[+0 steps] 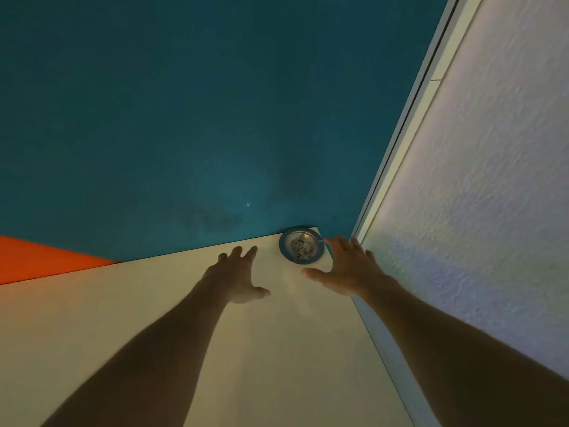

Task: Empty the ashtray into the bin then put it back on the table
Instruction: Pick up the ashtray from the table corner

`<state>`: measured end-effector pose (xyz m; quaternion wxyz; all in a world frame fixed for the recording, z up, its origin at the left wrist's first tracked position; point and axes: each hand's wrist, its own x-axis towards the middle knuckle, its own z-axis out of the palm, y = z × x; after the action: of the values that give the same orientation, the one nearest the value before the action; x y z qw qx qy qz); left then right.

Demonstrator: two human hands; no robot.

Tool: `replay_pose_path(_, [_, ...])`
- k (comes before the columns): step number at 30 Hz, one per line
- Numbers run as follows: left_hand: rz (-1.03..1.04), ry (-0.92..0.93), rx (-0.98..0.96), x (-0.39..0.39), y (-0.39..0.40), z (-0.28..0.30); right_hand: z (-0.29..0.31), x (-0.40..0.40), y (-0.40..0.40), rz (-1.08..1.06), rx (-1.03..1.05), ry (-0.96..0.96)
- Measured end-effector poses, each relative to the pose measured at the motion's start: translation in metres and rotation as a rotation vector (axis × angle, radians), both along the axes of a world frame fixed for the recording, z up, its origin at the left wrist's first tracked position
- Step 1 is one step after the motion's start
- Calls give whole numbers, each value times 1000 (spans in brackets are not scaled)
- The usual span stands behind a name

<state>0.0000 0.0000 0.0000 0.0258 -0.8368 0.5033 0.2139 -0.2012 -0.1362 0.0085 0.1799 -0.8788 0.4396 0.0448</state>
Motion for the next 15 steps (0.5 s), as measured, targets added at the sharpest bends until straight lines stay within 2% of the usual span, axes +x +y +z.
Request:
replay_pose_path(7, [-17,-10,126,6,-13,-41,-25,13,-20,-13,11,-5])
replay_pose_path(15, [-86,-46,252,7,-30,-54,-47,29,-35,-154,128,-101])
